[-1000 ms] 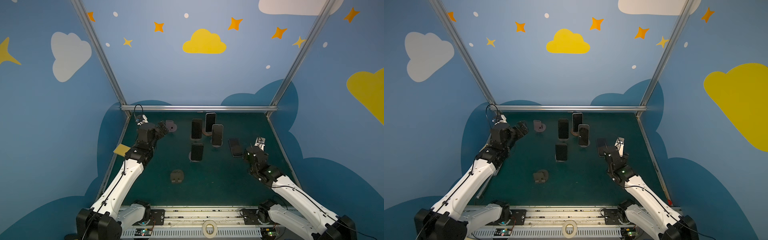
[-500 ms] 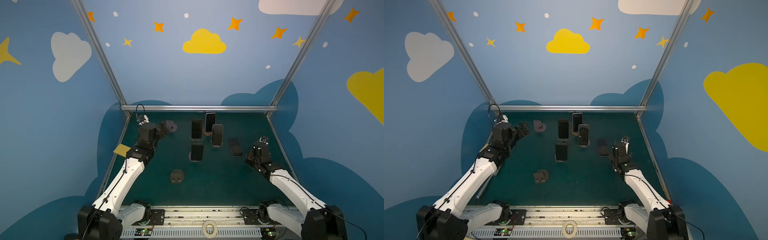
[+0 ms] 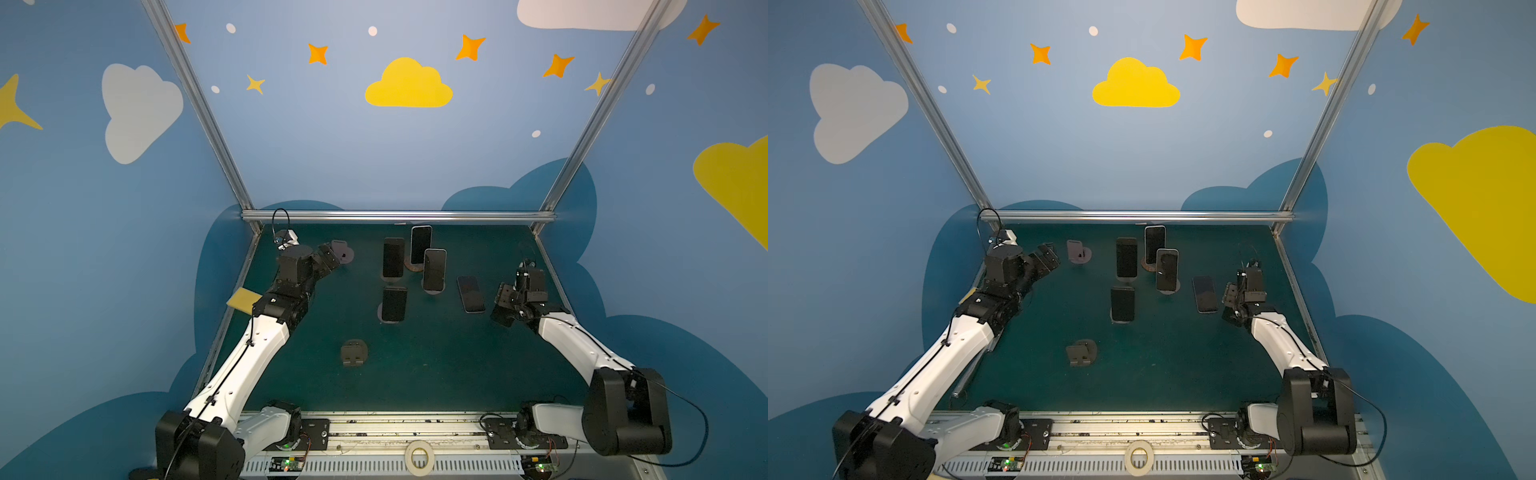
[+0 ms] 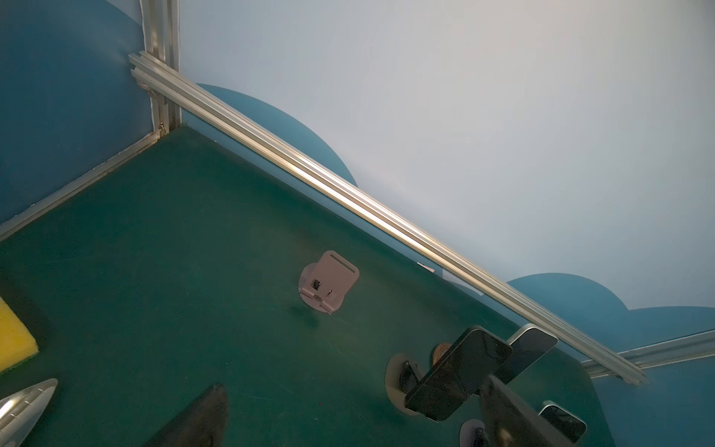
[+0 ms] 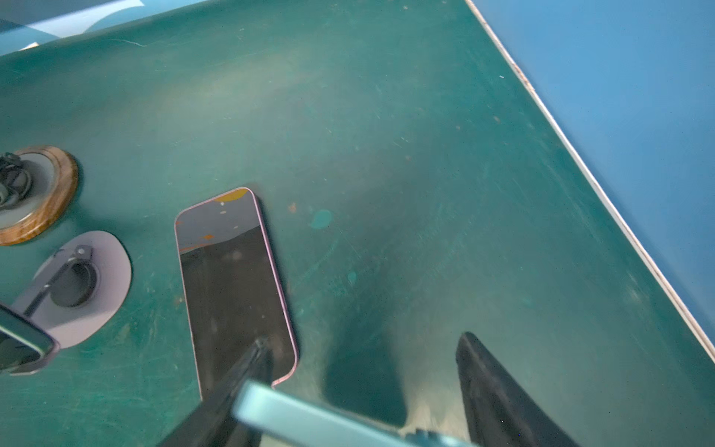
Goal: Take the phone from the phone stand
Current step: 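Carry the light-blue phone with the right gripper toward the purple phone, then lower the light-blue phone flat beside the purple phone and open the right gripper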
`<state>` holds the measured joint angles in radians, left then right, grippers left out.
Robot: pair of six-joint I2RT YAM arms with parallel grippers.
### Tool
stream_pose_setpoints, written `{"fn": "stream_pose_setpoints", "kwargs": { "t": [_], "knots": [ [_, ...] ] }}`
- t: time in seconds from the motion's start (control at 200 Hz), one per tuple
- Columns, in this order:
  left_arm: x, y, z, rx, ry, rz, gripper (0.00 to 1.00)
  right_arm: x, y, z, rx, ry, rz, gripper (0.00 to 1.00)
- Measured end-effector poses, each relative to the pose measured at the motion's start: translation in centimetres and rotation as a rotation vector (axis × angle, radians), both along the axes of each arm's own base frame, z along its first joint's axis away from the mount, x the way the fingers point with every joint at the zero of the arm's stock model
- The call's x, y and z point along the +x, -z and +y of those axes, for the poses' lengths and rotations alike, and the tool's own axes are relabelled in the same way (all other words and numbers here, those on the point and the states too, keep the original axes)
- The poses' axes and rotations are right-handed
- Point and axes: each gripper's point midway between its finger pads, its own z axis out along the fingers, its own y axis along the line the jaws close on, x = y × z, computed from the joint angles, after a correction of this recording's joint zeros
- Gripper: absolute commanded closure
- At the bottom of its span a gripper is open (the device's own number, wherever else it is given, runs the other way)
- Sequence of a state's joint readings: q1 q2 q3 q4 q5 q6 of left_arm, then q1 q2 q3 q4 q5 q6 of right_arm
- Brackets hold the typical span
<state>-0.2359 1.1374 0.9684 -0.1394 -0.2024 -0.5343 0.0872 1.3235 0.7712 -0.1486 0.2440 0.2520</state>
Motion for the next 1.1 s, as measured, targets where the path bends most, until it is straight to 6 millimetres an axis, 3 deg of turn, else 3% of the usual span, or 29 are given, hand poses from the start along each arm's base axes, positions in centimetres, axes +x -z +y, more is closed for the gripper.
{"fn": "stream_pose_setpoints", "kwargs": {
  "t": [0.466,1.101],
  "knots": [
    [0.0,0.0,-0.2,0.005,0.015,0.001,0.00,4.4,1.5,-1.5,0.033,-0.014,0.218,0.30],
    [0.6,0.9,-0.7,0.007,0.037,0.034,0.00,7.6,4.9,-2.0,0.032,-0.037,0.409,0.33]
  ]
}}
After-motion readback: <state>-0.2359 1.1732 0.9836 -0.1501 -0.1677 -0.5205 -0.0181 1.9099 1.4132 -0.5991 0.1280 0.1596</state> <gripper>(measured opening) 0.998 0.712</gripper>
